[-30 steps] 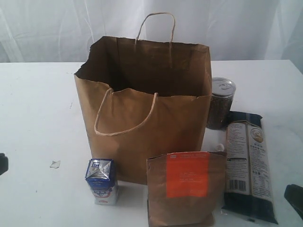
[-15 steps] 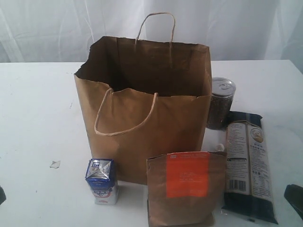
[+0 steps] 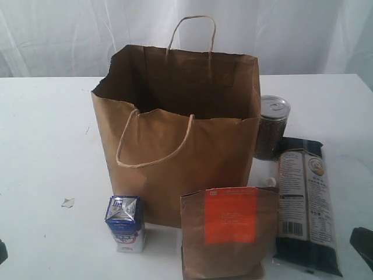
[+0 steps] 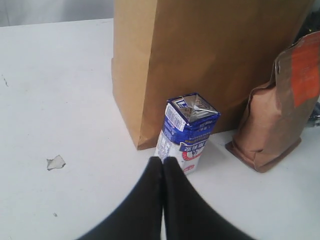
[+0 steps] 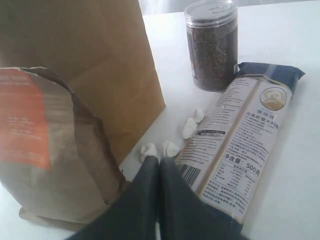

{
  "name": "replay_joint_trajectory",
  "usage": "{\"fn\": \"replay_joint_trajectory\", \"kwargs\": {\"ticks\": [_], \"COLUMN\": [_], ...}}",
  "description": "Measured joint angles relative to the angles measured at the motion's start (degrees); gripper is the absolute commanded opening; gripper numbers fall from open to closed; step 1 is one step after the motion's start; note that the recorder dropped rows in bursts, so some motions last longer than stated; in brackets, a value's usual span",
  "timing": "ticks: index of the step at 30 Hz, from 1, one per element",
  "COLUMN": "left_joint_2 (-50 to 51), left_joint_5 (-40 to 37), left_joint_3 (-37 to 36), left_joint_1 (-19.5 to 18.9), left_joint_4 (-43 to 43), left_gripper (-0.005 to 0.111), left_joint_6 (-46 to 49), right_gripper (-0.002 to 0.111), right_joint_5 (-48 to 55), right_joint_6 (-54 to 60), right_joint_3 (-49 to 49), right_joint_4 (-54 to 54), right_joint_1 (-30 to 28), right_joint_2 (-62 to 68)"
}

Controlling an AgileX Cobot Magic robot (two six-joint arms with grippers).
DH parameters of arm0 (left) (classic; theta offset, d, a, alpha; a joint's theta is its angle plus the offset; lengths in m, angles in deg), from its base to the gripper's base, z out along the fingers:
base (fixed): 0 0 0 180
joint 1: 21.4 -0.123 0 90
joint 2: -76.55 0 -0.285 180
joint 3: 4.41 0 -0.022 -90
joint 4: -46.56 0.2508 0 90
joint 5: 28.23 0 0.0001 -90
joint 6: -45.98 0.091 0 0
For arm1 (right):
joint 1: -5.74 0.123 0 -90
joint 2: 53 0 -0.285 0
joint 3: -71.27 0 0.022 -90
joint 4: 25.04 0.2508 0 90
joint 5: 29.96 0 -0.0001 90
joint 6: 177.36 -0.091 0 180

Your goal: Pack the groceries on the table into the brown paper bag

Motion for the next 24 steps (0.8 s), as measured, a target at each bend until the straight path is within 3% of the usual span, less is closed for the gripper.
{"fn": "replay_joint_trajectory", "kwargs": {"ticks": [7, 15, 24], "left_joint_2": [0.0, 0.0, 0.0], "left_joint_5": [0.0, 0.0, -1.84], "left_joint_3": [0.0, 0.0, 0.0], "left_joint_1": [0.0, 0.0, 0.0], "left_joint_4": [-1.28, -21.67, -24.67], "left_gripper": [0.0, 0.0, 0.0], "left_joint_6": [3.11, 25.69, 28.51], "right_gripper": [0.0, 0.0, 0.0], "right_joint_5": [0.0, 0.0, 0.0], "right_joint_6": [0.0, 0.0, 0.0], "right_joint_3": [0.0, 0.0, 0.0], "right_joint_4": [0.0, 0.0, 0.0], "right_joint_1": [0.0, 0.0, 0.0], "right_joint_2": [0.0, 0.0, 0.0]}}
